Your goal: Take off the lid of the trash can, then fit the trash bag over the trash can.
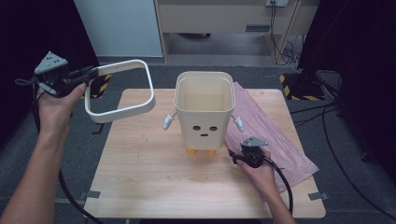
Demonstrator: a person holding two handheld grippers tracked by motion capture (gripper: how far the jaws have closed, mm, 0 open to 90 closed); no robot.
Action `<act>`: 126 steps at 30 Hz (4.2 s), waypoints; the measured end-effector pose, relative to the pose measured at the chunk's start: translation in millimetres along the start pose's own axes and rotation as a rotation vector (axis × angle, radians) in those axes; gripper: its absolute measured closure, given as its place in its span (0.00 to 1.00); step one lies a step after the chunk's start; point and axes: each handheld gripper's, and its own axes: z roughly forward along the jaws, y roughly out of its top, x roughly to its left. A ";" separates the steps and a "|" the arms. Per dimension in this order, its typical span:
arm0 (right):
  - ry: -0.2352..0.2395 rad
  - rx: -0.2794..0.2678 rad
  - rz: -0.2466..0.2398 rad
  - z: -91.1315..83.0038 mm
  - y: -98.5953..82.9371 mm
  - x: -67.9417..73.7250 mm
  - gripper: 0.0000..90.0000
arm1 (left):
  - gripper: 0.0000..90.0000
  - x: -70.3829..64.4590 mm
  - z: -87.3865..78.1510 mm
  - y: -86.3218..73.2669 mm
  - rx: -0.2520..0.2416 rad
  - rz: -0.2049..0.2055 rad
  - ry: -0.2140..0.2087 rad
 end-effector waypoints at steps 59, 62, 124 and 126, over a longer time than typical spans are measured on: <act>-0.039 0.078 0.137 21.4 16.0 -60.8 1.00 | 0.86 -46.5 76.0 -250.1 0.309 0.088 -0.031; -0.033 0.079 0.130 11.5 21.4 -65.9 1.00 | 0.86 -46.6 76.2 -250.3 0.312 0.089 -0.035; 0.165 0.069 -0.091 7.7 373.3 -51.3 1.00 | 0.12 -92.8 159.8 63.2 -0.015 0.079 -0.386; 0.164 0.066 -0.091 8.9 375.6 -49.7 1.00 | 0.12 -94.1 164.3 64.8 -0.012 0.079 -0.393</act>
